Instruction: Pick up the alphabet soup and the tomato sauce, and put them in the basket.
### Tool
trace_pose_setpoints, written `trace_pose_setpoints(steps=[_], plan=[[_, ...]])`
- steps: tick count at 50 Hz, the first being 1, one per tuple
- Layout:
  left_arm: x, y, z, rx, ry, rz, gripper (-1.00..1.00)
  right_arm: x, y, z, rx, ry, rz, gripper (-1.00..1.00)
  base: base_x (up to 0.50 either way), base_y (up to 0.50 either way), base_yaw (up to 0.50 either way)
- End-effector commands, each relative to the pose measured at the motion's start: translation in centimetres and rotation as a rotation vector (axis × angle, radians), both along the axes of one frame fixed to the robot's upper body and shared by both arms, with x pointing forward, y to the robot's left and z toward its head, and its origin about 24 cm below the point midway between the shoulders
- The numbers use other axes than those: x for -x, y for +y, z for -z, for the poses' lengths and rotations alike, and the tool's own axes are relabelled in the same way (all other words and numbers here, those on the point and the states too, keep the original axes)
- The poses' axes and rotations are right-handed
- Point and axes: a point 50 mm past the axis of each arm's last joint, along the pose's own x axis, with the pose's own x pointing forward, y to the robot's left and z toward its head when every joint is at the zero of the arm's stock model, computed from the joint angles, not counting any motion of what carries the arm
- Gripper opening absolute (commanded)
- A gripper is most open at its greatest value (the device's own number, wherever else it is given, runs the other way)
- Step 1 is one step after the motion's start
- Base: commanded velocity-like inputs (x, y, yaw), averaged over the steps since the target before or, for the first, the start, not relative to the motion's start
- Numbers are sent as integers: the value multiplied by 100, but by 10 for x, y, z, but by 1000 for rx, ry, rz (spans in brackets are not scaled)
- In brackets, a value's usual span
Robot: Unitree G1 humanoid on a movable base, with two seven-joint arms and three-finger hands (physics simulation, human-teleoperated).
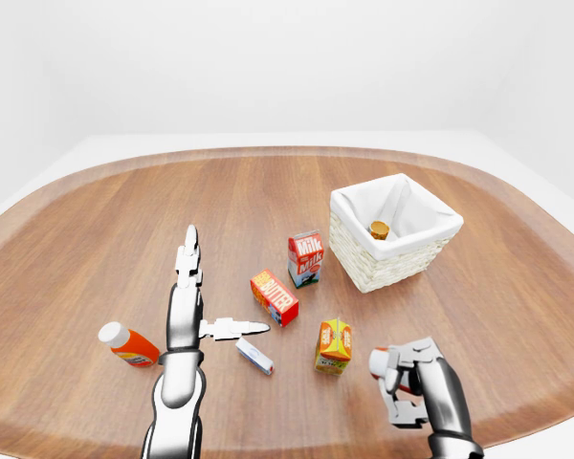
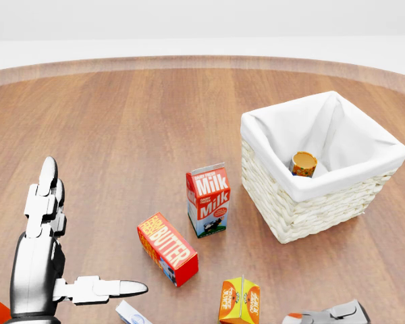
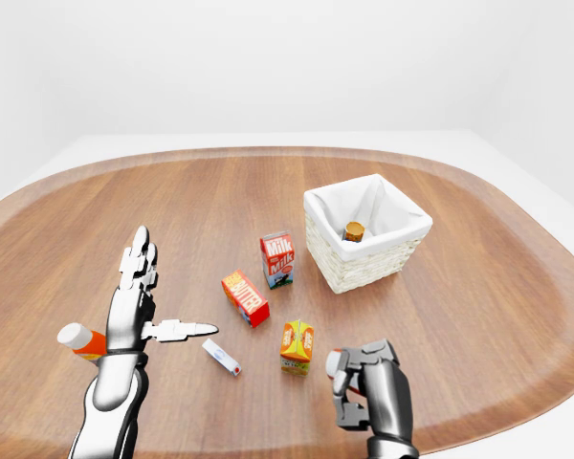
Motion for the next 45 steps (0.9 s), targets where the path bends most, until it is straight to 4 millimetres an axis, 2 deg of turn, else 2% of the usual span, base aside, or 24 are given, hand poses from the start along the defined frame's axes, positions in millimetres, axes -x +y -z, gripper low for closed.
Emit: trace_pose_setpoints(steps=[1, 29, 45], plan=[[0, 1, 0, 6, -1, -2, 100, -1, -5, -18, -114, -48, 6, -100, 0, 0, 0], [0, 1, 0, 6, -1, -2, 100, -8, -10, -61, -248, -207, -34, -100, 0, 0, 0], [0, 1, 0, 6, -1, -2, 100, -11, -3, -101, -253, -388, -107, -100, 0, 0, 0]])
